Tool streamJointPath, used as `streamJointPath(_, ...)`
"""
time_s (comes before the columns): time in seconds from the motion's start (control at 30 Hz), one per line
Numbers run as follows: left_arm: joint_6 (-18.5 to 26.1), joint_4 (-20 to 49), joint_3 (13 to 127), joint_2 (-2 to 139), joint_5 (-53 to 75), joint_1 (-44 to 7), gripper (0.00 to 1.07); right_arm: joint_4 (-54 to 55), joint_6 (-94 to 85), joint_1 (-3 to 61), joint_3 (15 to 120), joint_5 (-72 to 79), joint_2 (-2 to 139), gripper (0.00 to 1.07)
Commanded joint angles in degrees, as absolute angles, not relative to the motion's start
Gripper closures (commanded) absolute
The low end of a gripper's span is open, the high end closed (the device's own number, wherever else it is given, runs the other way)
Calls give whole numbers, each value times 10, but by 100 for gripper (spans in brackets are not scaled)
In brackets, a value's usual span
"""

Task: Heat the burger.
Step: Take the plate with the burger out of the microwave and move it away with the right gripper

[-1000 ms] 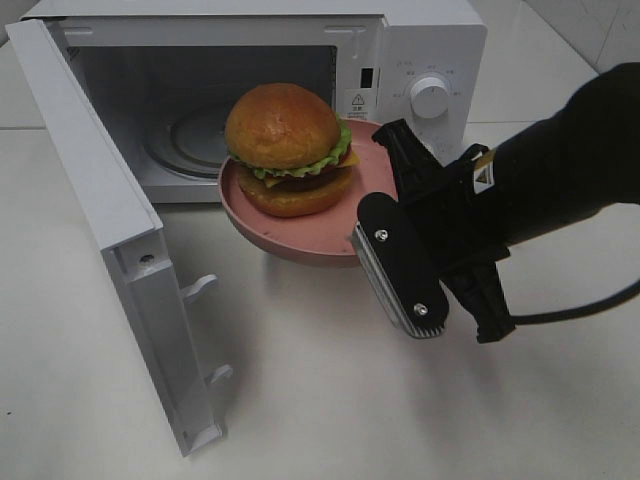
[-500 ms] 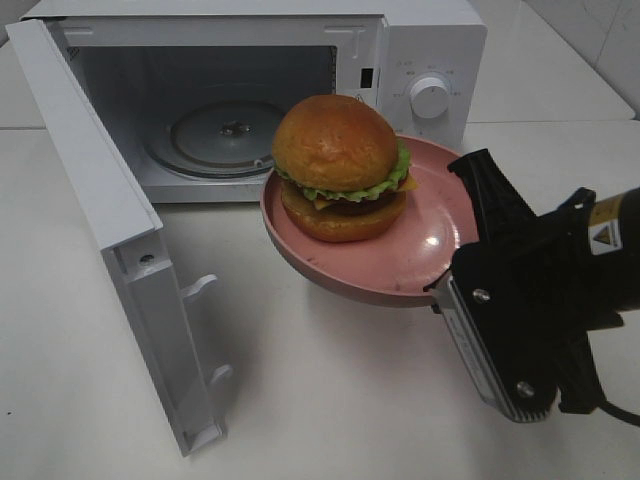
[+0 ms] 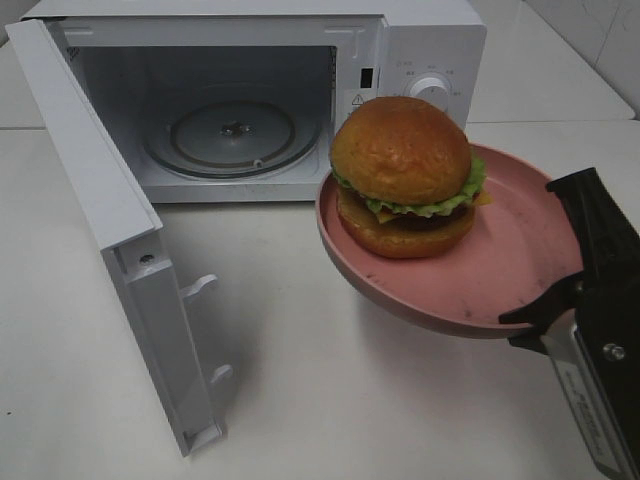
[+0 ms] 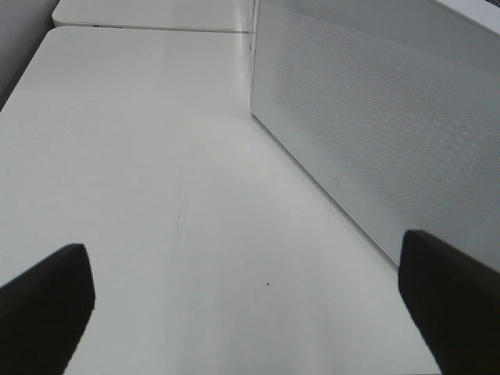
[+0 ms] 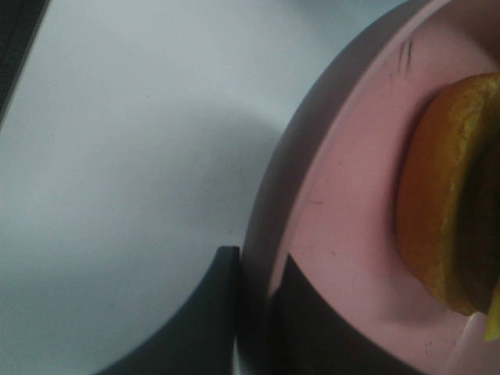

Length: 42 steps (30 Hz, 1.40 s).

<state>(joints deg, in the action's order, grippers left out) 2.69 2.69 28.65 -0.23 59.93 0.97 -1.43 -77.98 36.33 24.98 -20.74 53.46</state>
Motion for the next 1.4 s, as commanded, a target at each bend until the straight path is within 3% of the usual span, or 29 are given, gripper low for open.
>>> streamJointPath(0.03, 26, 30, 285, -17, 594, 10, 9, -58, -732, 361, 252, -199, 506, 105)
streamJointPath(0.3, 26, 30, 285, -17, 594, 10, 9, -258, -485, 361, 252, -264, 483, 105)
streamJointPath(0.57, 26, 30, 285, -17, 594, 10, 9, -390, -297, 361, 252, -315, 483, 105)
streamJointPath(1.4, 26, 30, 285, -17, 594, 10, 9, -475, 27, 361, 252, -519, 486, 104)
